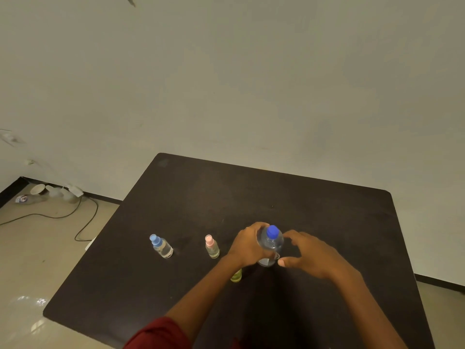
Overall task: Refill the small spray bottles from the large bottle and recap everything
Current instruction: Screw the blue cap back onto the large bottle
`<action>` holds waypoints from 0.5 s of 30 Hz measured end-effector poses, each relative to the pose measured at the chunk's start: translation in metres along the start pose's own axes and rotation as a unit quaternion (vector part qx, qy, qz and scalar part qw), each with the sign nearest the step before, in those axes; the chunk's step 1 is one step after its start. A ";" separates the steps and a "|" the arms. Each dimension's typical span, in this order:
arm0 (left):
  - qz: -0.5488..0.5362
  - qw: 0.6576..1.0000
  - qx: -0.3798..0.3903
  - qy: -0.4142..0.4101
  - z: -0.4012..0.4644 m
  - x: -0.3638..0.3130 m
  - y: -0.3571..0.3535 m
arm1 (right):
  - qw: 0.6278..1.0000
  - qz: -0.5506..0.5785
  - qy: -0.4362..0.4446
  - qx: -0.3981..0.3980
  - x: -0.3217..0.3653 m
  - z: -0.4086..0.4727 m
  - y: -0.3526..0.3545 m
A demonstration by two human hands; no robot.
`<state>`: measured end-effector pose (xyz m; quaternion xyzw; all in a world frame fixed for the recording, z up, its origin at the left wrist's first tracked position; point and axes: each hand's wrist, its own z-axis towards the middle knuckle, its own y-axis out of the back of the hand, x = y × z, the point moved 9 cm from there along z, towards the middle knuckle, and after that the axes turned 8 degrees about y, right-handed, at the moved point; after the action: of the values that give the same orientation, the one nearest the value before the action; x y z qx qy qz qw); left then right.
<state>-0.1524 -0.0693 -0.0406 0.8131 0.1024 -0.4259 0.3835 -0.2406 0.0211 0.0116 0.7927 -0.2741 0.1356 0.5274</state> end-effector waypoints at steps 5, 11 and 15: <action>-0.008 1.000 0.020 0.004 0.001 0.005 -0.004 | 1.000 0.001 0.007 0.009 -0.001 0.000 -0.002; -0.006 0.997 0.075 0.032 -0.007 0.008 -0.007 | 1.000 0.014 0.015 0.013 -0.001 -0.003 0.000; 0.049 0.996 0.071 0.027 -0.026 0.012 0.013 | 0.998 0.054 0.014 0.024 0.003 -0.013 0.004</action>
<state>-0.1229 -0.0612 -0.0338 0.8534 0.0422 -0.3907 0.3423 -0.2391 0.0312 0.0217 0.7872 -0.3059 0.1821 0.5036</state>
